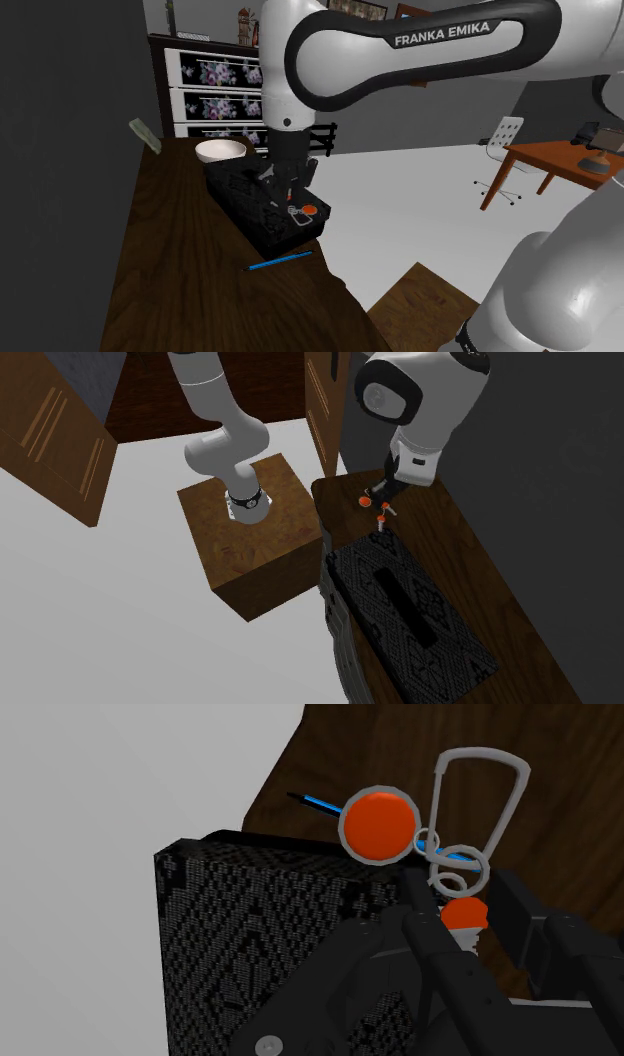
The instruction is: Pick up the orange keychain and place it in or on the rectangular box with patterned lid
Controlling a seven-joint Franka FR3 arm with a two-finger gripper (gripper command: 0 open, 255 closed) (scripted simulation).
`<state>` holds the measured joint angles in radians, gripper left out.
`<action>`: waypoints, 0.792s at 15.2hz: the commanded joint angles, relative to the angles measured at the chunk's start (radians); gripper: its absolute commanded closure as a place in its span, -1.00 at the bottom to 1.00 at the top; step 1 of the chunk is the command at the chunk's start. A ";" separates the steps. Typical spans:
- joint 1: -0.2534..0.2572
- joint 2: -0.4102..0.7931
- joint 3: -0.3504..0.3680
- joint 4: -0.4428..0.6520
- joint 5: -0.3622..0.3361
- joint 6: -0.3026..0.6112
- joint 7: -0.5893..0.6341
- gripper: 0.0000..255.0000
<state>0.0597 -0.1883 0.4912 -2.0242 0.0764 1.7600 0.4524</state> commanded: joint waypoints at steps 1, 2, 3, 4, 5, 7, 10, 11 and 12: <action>-0.020 0.062 -0.011 0.052 -0.034 0.003 -0.017 1.00; -0.027 0.094 -0.015 0.085 -0.050 -0.001 -0.023 1.00; -0.034 0.127 -0.019 0.118 -0.066 -0.005 -0.028 1.00; -0.039 0.160 -0.023 0.153 -0.082 -0.011 -0.032 1.00; -0.044 0.193 -0.027 0.190 -0.098 -0.018 -0.037 1.00; -0.052 0.261 -0.035 0.269 -0.130 -0.035 -0.046 1.00; -0.056 0.369 -0.049 0.401 -0.177 -0.069 -0.061 1.00; -0.055 0.406 -0.054 0.449 -0.192 -0.083 -0.066 1.00; -0.053 0.445 -0.059 0.500 -0.207 -0.099 -0.072 1.00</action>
<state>0.0089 0.2282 0.4381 -1.5623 -0.1191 1.6731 0.3903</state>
